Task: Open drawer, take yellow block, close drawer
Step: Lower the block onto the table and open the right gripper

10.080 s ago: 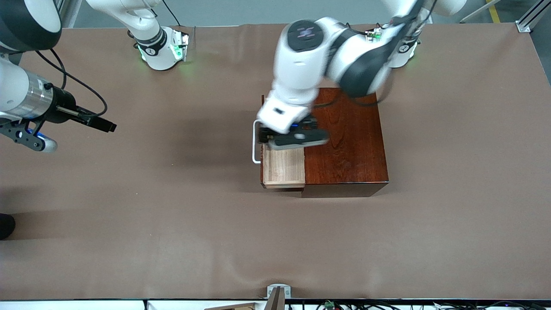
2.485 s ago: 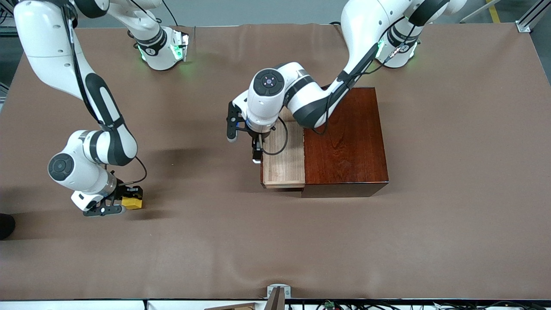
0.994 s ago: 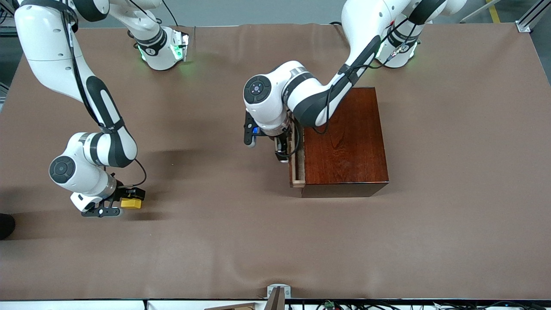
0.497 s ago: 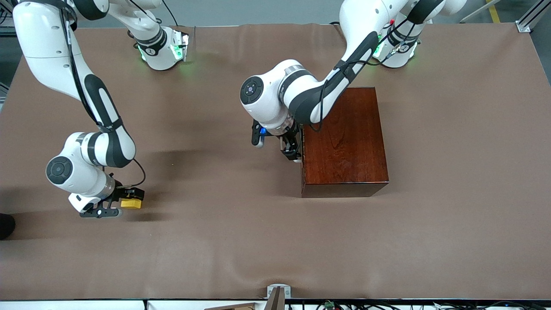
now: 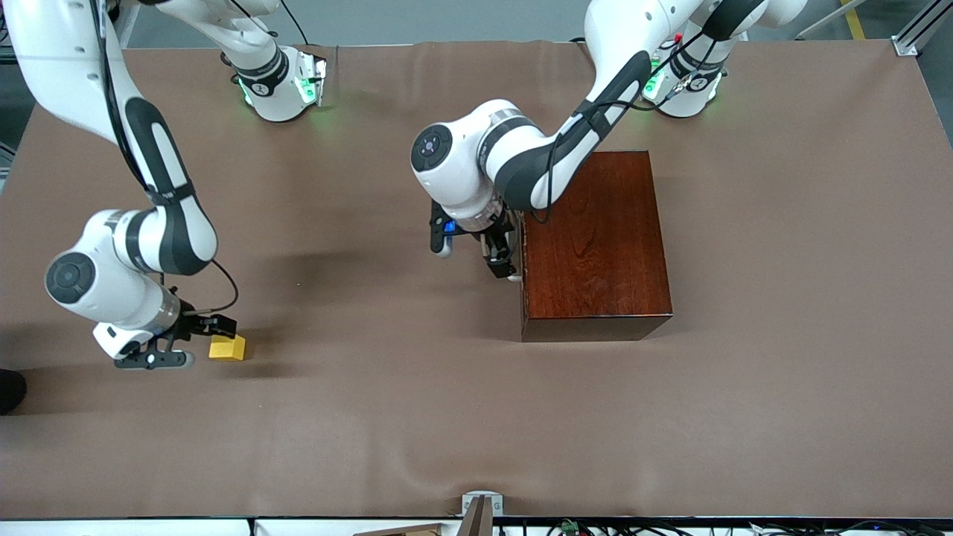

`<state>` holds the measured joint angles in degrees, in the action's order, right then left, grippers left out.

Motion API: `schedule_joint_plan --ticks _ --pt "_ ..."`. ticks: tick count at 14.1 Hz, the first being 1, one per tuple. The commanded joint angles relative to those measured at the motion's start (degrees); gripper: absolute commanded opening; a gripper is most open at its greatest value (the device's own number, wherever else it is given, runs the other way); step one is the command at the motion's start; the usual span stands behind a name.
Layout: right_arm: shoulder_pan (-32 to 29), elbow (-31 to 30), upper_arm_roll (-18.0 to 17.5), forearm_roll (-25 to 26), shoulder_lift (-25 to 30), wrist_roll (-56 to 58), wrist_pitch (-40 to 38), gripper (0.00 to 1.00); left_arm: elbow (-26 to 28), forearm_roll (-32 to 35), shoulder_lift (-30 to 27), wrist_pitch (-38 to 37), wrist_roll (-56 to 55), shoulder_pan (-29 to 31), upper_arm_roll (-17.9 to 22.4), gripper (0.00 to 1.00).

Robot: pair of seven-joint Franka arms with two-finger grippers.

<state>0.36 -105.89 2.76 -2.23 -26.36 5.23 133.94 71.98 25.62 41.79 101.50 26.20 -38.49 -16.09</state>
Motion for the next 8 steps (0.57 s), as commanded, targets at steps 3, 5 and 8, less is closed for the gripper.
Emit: schedule_joint_plan --ticks 3,5,8 --pt "-0.88 -3.72 -0.82 0.91 12.46 -0.83 -10.53 1.00 -0.44 -5.03 -6.26 2.91 -8.41 1.04 0.79 1.00" --pt "-0.88 -1.62 -0.82 0.91 14.84 -0.75 -15.61 1.00 -0.26 -8.73 -9.69 2.56 -18.32 4.11 0.89 1.00" --pt "-0.80 5.23 -0.82 0.91 16.51 -0.83 -27.47 1.00 0.00 -15.15 -15.06 1.25 -33.19 13.67 0.98 1.00"
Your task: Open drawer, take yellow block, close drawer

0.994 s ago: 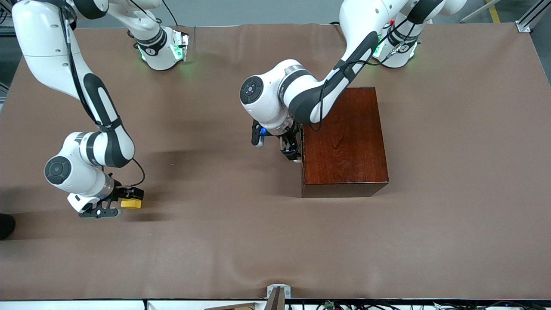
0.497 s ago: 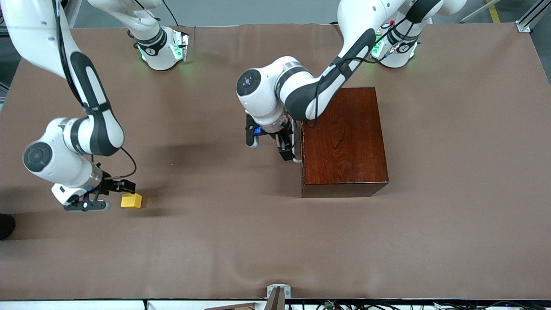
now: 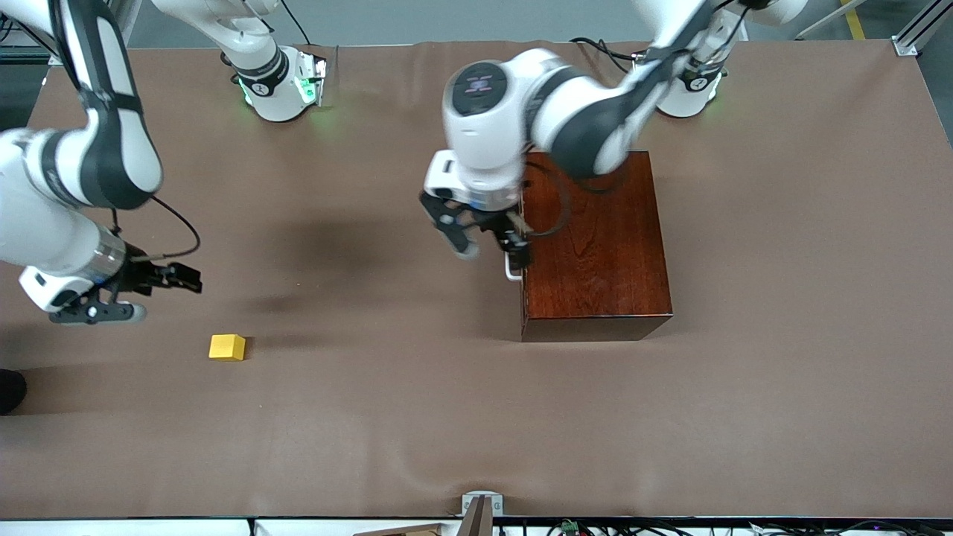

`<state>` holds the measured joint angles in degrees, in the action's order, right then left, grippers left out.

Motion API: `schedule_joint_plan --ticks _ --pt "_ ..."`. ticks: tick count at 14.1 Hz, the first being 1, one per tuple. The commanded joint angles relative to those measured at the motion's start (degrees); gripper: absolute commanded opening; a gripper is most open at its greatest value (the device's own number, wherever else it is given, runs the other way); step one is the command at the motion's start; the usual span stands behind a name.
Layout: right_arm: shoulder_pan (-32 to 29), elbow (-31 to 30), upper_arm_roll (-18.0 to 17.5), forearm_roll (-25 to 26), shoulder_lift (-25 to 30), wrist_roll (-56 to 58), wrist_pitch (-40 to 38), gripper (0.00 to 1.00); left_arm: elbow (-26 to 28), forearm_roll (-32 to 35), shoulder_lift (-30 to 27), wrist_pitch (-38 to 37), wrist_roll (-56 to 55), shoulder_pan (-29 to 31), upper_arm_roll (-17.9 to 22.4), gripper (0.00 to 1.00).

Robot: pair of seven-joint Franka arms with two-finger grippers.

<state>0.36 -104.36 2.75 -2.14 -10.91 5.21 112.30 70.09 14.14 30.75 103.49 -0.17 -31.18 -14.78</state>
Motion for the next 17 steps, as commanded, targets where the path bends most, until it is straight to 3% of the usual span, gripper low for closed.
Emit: schedule_joint_plan --ticks 1,3,5,9,13,15,17 --pt "-0.89 6.42 -0.81 0.82 1.24 -0.82 -9.52 1.00 1.89 -4.12 -5.68 -2.31 -8.61 9.44 -0.77 1.00" --pt "-0.89 10.82 -0.81 0.73 2.11 -0.82 -15.95 1.00 2.24 -8.05 -8.41 -5.39 -9.06 14.71 -0.69 1.00" --pt "-0.80 11.11 -0.81 0.73 5.18 -0.82 -18.52 1.00 2.59 -10.10 -10.44 -8.12 -10.20 20.95 -0.77 1.00" --pt "-0.80 13.12 -0.81 0.73 8.01 -0.99 -21.15 1.00 2.68 -10.10 -13.08 -14.96 -10.29 28.00 -0.69 1.00" --pt "-0.80 21.03 -0.90 0.73 7.92 -1.52 -30.81 1.00 4.17 -14.12 -14.75 -18.49 -9.86 35.11 -0.34 1.00" --pt "-0.80 21.21 -0.90 0.73 8.01 -1.43 -32.93 1.00 7.14 -15.37 -16.85 -18.76 -9.85 35.58 1.06 1.00" --pt "-0.71 21.13 -0.99 0.73 9.40 -1.43 -34.25 1.00 11.44 -16.07 -20.62 -18.33 -9.77 31.82 6.58 1.00"
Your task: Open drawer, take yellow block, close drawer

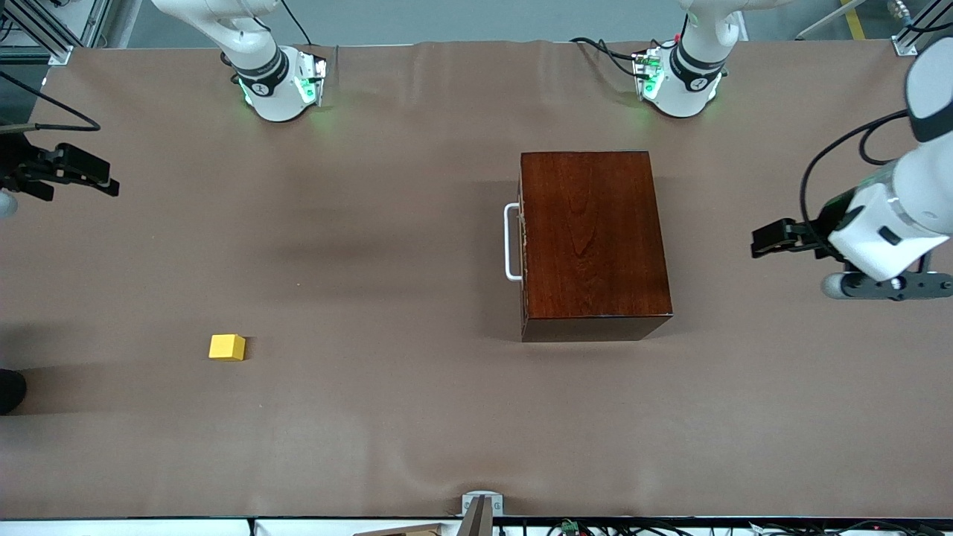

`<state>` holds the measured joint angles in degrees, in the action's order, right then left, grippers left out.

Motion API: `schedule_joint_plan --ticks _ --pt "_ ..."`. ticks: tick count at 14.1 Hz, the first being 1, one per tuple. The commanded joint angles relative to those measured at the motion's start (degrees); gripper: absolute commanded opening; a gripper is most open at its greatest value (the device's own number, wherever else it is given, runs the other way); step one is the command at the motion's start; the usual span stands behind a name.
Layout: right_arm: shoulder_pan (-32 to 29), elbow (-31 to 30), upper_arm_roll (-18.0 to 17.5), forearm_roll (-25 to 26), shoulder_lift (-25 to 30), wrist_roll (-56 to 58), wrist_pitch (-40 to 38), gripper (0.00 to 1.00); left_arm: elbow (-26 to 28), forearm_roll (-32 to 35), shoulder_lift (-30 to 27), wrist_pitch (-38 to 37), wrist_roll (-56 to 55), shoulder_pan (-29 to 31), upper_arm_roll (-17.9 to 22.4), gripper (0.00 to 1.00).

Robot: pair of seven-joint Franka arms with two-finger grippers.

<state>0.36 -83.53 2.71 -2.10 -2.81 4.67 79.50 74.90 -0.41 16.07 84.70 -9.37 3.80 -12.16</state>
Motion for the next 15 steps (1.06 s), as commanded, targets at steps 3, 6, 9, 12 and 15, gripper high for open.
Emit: schedule_joint_plan --ticks 3,6,9,12,15 --pt "-0.62 0.39 -1.13 0.08 1.49 -0.71 -1.28 1.00 14.28 -2.22 -11.57 3.78 -0.13 -4.15 5.83 1.00" --pt "-0.71 0.12 -0.86 0.25 1.84 -0.10 -2.68 1.00 17.21 -2.22 -13.70 5.21 0.83 -3.89 5.92 1.00" --pt "-0.80 -0.31 -0.78 0.43 1.76 -0.36 -2.34 1.00 16.33 -2.22 -13.17 5.21 1.45 -3.54 5.83 1.00" --pt "-0.97 -0.75 -0.77 0.61 1.67 -0.36 -1.20 1.00 15.45 -2.13 -12.64 5.21 1.45 -3.71 5.83 1.00" --pt "-0.97 -3.20 -0.69 0.70 1.75 -0.36 1.08 1.00 13.52 -2.13 -11.42 5.47 1.45 -3.72 5.66 1.00"
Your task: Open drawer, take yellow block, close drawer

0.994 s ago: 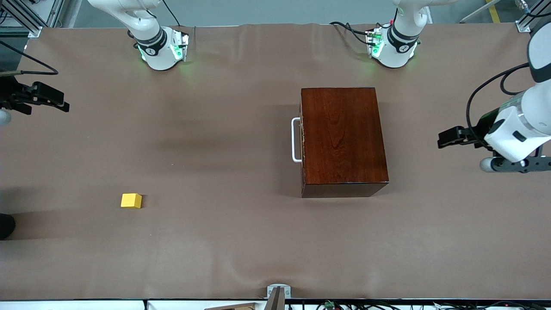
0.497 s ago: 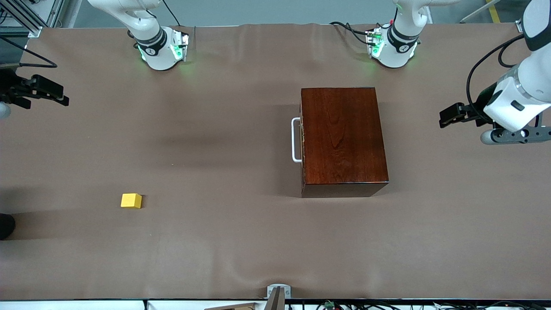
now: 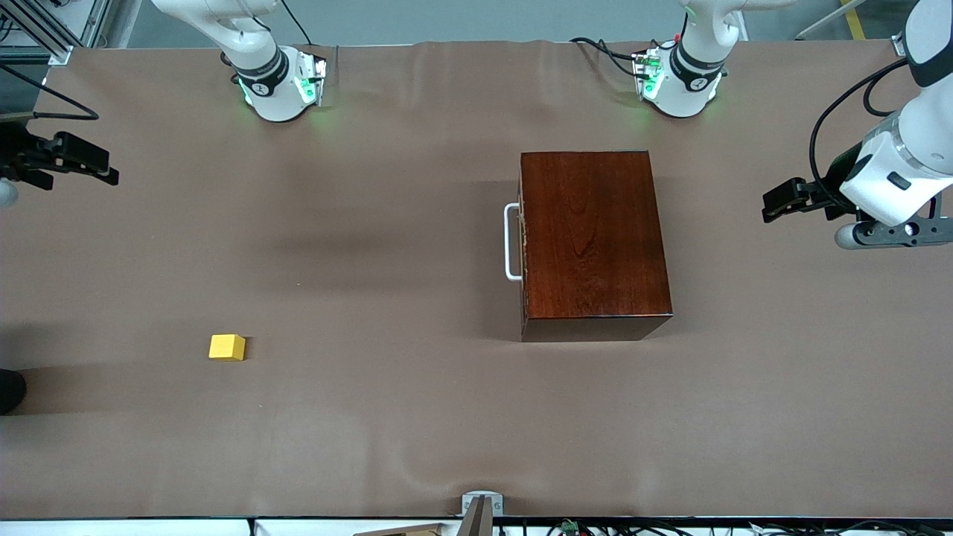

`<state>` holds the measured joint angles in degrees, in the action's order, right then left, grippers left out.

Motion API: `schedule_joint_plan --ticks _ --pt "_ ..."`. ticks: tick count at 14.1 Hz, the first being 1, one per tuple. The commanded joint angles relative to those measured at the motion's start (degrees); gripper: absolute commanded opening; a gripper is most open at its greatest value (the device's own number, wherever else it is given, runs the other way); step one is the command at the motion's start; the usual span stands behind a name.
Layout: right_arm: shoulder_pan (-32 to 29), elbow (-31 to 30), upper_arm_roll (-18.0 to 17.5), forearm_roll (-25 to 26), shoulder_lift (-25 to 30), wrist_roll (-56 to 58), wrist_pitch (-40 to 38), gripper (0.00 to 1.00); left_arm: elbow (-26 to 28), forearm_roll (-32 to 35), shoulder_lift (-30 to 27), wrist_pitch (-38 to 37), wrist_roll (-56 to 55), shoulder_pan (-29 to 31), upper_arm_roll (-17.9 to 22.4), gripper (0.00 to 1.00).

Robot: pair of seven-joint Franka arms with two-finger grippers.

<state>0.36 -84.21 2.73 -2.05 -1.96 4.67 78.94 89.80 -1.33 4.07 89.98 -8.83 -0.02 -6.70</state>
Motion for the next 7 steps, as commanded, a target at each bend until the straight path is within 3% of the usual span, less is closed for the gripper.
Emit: schedule_joint_plan --ticks 1,7 --pt "-1.67 -2.89 -0.71 0.65 0.90 -0.37 2.00 1.00 -1.38 -1.13 0.51 0.19 0.92 0.37 0.11 1.00" --pt "-2.03 -2.72 -0.79 0.38 0.64 -0.72 1.83 1.00 -2.78 -1.22 -0.02 0.63 8.48 1.16 0.46 1.00"
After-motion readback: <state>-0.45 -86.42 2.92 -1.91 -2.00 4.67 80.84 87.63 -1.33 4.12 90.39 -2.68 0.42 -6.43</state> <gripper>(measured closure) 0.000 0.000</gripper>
